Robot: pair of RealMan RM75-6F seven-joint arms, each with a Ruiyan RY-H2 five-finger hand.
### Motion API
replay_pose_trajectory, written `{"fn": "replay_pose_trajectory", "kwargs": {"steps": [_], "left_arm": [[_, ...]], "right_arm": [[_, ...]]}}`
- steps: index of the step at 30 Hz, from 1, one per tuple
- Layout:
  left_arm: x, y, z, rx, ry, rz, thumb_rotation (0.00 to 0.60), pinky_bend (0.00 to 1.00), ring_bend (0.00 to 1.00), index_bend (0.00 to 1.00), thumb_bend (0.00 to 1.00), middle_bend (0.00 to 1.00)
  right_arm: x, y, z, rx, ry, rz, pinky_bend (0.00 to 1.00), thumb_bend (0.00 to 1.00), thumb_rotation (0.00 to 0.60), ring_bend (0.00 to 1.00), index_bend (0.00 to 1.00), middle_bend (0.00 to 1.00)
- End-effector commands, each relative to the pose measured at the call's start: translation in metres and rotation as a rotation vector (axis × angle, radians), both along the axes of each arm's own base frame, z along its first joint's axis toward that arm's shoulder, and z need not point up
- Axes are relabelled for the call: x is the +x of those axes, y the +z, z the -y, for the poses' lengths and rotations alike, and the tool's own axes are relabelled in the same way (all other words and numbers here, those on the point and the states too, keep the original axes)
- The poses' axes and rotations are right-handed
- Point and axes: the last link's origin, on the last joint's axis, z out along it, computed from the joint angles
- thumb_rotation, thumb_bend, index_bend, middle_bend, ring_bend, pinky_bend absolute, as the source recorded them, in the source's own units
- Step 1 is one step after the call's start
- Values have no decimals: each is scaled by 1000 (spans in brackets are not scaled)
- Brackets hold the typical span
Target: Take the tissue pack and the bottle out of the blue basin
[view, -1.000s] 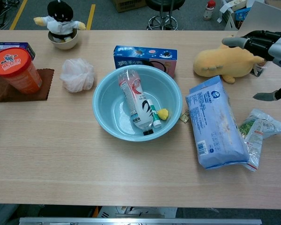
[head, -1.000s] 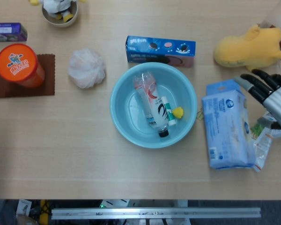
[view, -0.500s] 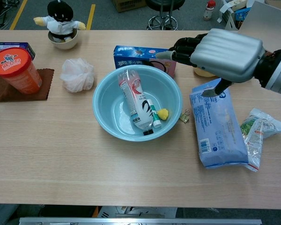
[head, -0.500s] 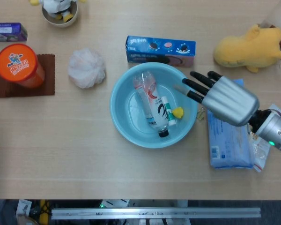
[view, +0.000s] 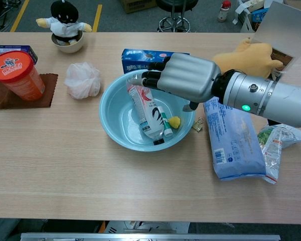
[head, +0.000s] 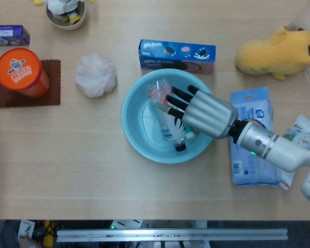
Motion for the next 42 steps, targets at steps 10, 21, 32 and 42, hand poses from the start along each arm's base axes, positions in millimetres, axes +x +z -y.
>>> {"fn": "replay_pose_trajectory", "kwargs": {"steps": [10,21,32,42], "left_arm": [[-5,4,1,10,21,4,600,102,141,230,316,201],[-11,5,2,15,40,8,600,102,140,230,316,201],[-11,4,1,10,44,7,600,102,141,230,316,201],[-12,4,2,7,49,7,600,102,140,230,316,201]], "right_arm": [[34,-30,8,56,30,-61,281,45,600,137,29,182],[37,-53,14,38,66,-161,281,50,600,137,29,182],[32,-67,11,19,110,-193,281,50,600,137,33,188],[24,-64,15,-22,112,-236,281,50,600,137,36,194]]}}
